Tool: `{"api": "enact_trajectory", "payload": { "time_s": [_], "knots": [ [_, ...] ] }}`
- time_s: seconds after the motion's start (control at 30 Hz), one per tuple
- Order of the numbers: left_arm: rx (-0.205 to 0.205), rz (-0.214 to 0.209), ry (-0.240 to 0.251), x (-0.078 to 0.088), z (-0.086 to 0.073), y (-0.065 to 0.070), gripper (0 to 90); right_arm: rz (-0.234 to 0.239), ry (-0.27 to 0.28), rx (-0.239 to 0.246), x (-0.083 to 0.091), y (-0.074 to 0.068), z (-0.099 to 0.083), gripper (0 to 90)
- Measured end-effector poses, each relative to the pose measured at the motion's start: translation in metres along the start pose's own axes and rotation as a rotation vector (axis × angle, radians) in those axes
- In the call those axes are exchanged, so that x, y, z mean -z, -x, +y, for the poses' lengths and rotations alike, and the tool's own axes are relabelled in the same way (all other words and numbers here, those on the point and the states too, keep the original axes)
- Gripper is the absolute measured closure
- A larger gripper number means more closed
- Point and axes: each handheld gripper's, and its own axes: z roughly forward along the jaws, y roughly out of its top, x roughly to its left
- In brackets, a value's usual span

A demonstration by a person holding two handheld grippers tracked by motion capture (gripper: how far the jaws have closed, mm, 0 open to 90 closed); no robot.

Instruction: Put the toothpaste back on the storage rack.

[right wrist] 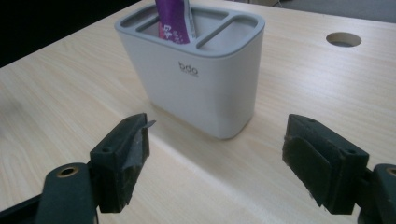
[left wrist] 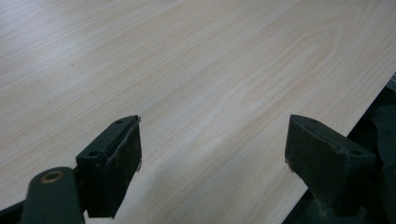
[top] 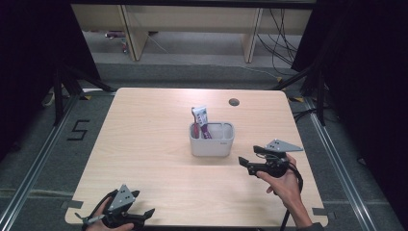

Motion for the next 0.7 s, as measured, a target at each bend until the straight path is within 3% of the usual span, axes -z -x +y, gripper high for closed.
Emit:
{"api": "enact_trajectory", "payload": {
  "time_s": [0.07, 0.1, 0.23, 0.33, 0.37, 0.43, 0.47, 0.5, 0.57, 0.63, 0.67, 0.7],
  "knots": [
    [0.006, 0.002, 0.001, 0.0, 0.0, 0.0, 18.2, 0.006, -0.011, -0.018, 0.001, -0.003, -0.004, 23.2],
    [0.005, 0.002, 0.0, 0.0, 0.0, 0.0, 18.3, 0.001, 0.0, 0.008, 0.0, -0.001, -0.005, 23.2],
    [0.002, 0.0, -0.001, 0.0, 0.0, 0.0, 18.2, 0.017, -0.02, -0.032, 0.0, -0.006, -0.013, 22.8],
    [0.001, 0.0, 0.0, 0.0, 0.0, 0.0, 18.2, -0.006, -0.008, 0.014, 0.0, -0.004, -0.019, 22.8],
    [0.001, 0.0, 0.0, 0.0, 0.0, 0.0, 18.2, 0.013, -0.029, -0.038, 0.0, -0.008, -0.021, 22.8],
    [0.0, -0.002, -0.001, 0.0, 0.0, 0.0, 18.2, 0.004, -0.022, 0.007, 0.0, -0.007, -0.024, 22.7],
    [0.0, -0.002, 0.0, 0.0, 0.0, 0.0, 18.3, 0.011, -0.018, -0.028, 0.0, -0.01, -0.026, 22.7],
    [0.0, -0.002, 0.0, 0.0, 0.0, 0.0, 18.2, 0.0, -0.019, 0.024, 0.001, -0.007, -0.027, 22.7],
    [0.004, 0.001, 0.005, 0.0, 0.0, 0.0, 18.2, 0.014, -0.035, -0.031, 0.002, -0.011, -0.03, 22.6],
    [0.003, 0.001, 0.005, 0.0, 0.0, 0.0, 18.3, 0.004, -0.028, 0.001, 0.004, -0.01, -0.032, 22.4],
    [0.004, 0.004, 0.007, 0.0, 0.0, 0.0, 18.3, 0.021, -0.034, -0.041, 0.004, -0.013, -0.033, 22.3],
    [0.004, 0.003, 0.007, 0.0, 0.0, 0.0, 18.3, 0.012, -0.03, -0.004, 0.005, -0.01, -0.034, 21.9]
  ]
}}
